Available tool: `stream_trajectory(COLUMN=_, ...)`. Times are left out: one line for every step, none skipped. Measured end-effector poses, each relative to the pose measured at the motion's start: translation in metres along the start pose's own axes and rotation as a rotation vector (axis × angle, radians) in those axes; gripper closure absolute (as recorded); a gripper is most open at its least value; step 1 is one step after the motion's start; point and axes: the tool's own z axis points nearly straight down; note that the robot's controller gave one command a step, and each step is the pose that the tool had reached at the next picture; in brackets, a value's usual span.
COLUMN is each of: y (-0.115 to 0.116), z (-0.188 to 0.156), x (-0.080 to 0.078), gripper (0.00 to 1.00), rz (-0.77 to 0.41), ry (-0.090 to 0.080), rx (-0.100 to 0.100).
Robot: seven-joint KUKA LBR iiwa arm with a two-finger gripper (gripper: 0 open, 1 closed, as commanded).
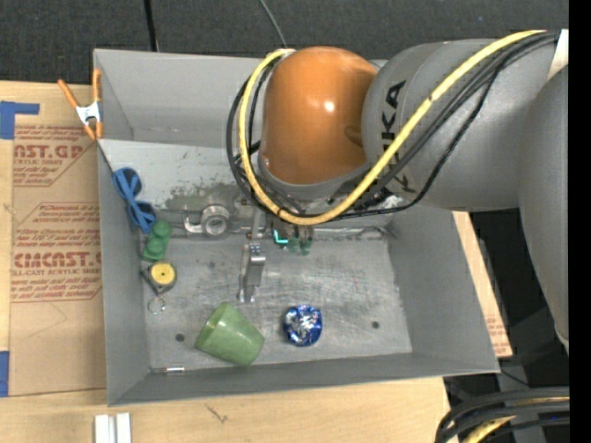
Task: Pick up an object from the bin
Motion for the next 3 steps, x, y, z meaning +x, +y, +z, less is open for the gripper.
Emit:
stream_trajectory(y=-0.036, z=0.150, x=0.062, gripper=0.00, rz=-0.231, ry=-0.027, rx=-0.003)
stream_trajectory(y=-0.036, z=0.152, x=0.065, gripper=1.00, rz=-0.231, ry=-0.014, rx=-0.002)
stream_trajectory(y=-0.031, z=0.153, x=0.038, gripper=1.00, rz=-0.738, ry=-0.005, rx=0.000)
